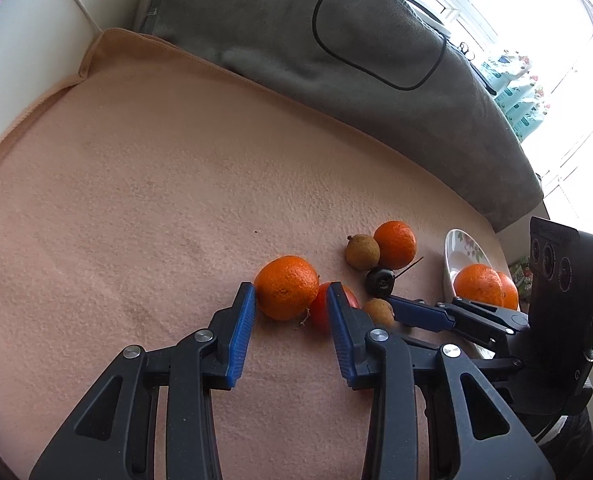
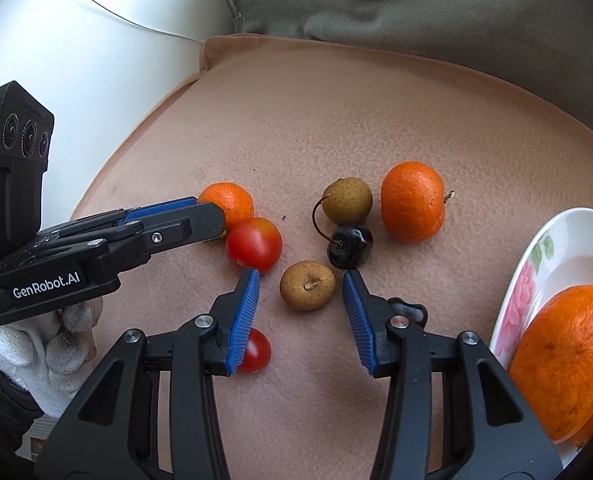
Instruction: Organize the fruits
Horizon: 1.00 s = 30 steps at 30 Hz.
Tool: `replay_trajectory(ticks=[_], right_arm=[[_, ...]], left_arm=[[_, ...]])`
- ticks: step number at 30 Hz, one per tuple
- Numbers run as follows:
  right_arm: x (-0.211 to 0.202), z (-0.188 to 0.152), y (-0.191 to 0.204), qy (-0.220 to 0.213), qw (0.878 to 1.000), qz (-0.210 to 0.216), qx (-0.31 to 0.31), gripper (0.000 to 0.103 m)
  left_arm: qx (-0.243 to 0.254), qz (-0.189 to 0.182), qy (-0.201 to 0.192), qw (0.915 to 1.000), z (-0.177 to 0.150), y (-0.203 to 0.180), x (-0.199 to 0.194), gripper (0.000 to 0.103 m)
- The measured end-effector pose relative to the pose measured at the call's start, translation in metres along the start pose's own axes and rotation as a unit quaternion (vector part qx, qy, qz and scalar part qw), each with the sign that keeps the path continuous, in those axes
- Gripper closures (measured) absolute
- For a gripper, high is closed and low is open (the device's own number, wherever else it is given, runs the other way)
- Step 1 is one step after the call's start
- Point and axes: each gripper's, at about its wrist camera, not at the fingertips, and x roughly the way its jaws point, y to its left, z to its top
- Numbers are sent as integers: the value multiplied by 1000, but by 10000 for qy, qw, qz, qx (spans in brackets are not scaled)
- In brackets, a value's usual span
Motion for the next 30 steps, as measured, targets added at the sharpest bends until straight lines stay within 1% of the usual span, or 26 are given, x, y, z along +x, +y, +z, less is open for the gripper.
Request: replay_trajectory(ticks=[2,7,12,18,23,30], right_arm=[[1,0,2,7,10000,-40,-31,57],[2,4,0,35,9999,-116,-4,71],[3,7,0,54,9999,-150,-67,74],[4,8,-2,19,10000,-84,25,74],[-6,4,-5,-65,9999,-52,70,74],[-20,2,-5,-178,9998,-18,50,74]], left_arm=[[-73,-14,11,10000,1,3,2,68],[-231,-118,43,9997,1,8,7,69],[-267,-114,-1,9996,1,8,6,70],[-325,-135,-81,9993,0,12,2,70],[-377,-126,-158,9991,1,17,-6,70],[-251,-72,-282,9993,3,13,-17,70]])
